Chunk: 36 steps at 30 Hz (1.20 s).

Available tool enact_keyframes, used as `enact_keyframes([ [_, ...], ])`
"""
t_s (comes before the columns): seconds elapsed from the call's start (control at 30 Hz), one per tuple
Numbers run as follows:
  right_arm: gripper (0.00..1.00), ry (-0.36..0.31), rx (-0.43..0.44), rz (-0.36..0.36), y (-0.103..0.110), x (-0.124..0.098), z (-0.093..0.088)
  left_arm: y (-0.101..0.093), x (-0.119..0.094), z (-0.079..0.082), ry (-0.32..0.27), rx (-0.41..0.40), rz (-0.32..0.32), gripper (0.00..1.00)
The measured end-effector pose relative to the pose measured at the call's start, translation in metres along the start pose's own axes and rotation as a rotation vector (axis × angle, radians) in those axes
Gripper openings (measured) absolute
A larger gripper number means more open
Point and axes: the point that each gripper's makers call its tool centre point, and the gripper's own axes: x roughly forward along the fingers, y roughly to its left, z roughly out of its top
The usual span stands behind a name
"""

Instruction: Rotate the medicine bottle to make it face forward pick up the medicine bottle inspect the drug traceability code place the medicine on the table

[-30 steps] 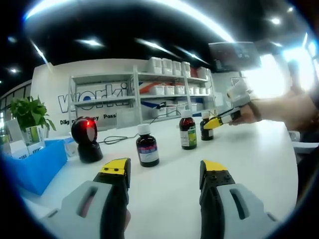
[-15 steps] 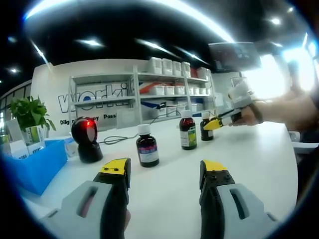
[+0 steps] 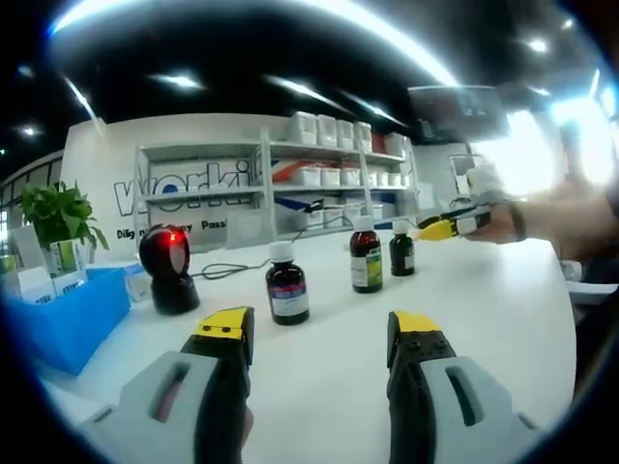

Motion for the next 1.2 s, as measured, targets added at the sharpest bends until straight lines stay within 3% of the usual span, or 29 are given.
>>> enact_keyframes([
  [0.13,0.53,-0.046,0.006,0.023,0.003,-0.023,0.011,-0.003,0.000,0.000,0.001,0.008,-0.001,0.47],
  [0.23,0.50,-0.066,0.011,0.037,0.009,-0.038,0.010,-0.002,-0.001,0.001,-0.006,-0.003,0.001,0.47],
  [0.3,0.45,-0.070,0.015,0.047,0.013,-0.045,0.003,-0.001,-0.001,0.003,-0.014,-0.012,0.004,0.47],
  [0.47,0.53,-0.074,0.040,0.064,0.019,-0.055,-0.022,-0.003,-0.002,0.007,-0.036,-0.010,-0.005,0.48],
  [0.57,0.55,-0.061,0.001,0.069,0.027,-0.061,-0.031,-0.003,-0.001,0.007,-0.034,0.013,-0.003,0.48],
  [0.63,0.55,-0.076,-0.023,0.063,0.028,-0.066,-0.030,-0.003,-0.001,0.005,-0.026,0.023,-0.002,0.48],
  [0.77,0.54,-0.156,0.052,0.046,0.021,-0.078,-0.016,-0.011,0.000,0.004,-0.008,0.079,-0.005,0.48],
  [0.83,0.50,-0.184,0.121,0.025,0.016,-0.082,-0.014,-0.011,0.000,0.003,-0.003,0.082,-0.005,0.47],
  [0.97,0.48,-0.179,0.132,0.011,0.005,-0.080,-0.016,-0.005,0.000,0.000,0.015,0.026,0.019,0.44],
  [1.2,0.47,-0.148,0.075,0.003,0.008,-0.077,-0.021,-0.005,0.001,-0.004,0.034,-0.003,0.015,0.44],
])
